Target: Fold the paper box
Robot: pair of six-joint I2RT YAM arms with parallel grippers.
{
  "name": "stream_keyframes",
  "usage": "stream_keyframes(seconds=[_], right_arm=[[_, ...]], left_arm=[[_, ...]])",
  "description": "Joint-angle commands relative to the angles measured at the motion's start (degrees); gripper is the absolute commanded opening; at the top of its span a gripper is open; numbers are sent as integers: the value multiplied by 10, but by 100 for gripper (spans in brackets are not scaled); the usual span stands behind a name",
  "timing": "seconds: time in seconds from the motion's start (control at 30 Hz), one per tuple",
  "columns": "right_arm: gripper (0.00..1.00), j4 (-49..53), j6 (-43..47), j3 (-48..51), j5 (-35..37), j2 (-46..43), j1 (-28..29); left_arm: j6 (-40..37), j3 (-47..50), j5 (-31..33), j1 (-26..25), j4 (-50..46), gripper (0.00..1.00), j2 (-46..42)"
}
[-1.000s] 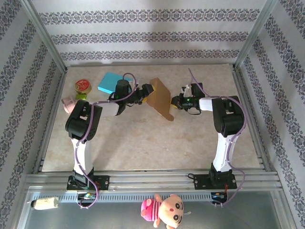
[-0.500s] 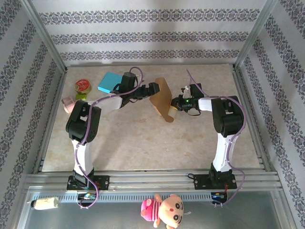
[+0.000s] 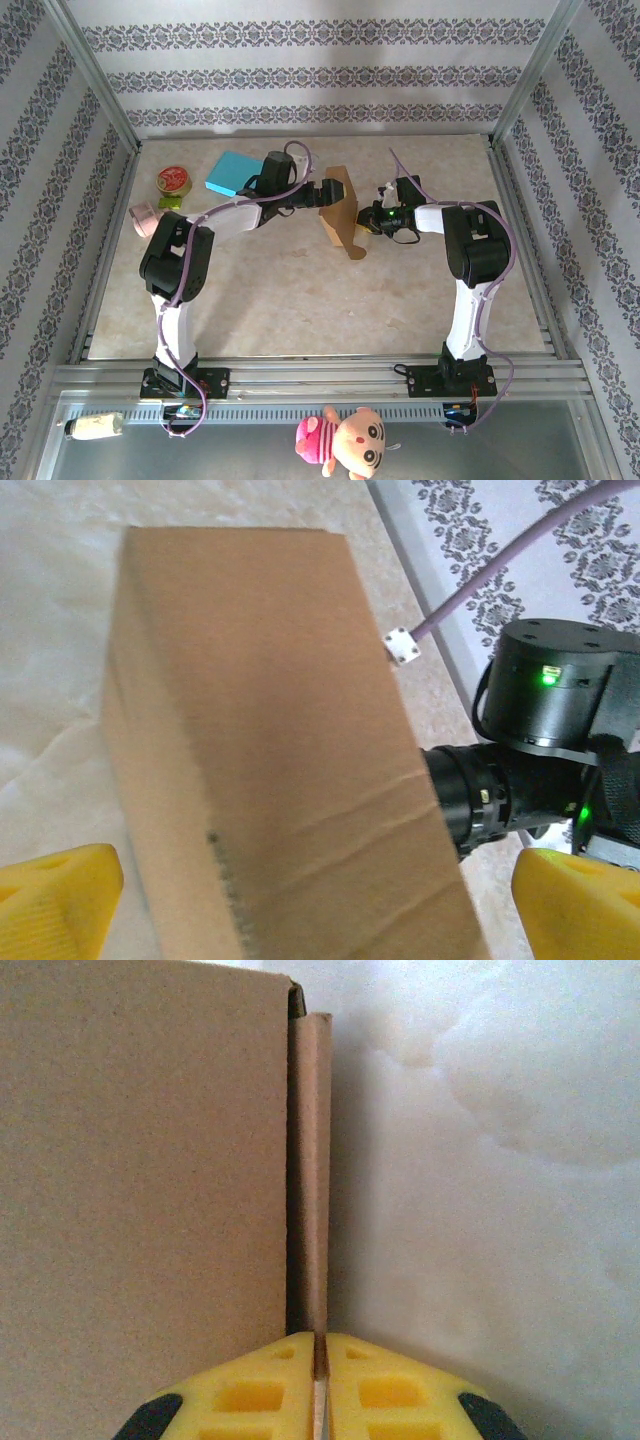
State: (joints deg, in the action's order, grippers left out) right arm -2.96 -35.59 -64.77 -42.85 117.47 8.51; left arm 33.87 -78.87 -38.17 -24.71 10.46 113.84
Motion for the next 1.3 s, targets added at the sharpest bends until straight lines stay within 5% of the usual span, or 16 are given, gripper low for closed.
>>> stream_keyframes(seconds=[0.0,0.23,0.47,0.77,1.07,1.13,1.27], right_arm=[[13,19,16,-11,17,-1,8],[13,19,14,-13,18,-1,8],[13,25,21,-14,24,-3,8],[21,32,21,-12,25,-24,7],[75,47,43,9,87,-165,9],[86,44,96,21,134,-217,28],[90,-73,295,107,243,-335,110]], left_arm=[[14,-24,-20,-12,-4,100,-1],[-78,-153,146,-38,-311,100,31],[-116,-284,189,-54,-478,99,100],[-86,-267,197,-53,-446,62,84],[46,-113,142,-4,-278,47,-19],[82,-68,127,13,-228,44,-49],[179,9,96,53,-137,38,-96]])
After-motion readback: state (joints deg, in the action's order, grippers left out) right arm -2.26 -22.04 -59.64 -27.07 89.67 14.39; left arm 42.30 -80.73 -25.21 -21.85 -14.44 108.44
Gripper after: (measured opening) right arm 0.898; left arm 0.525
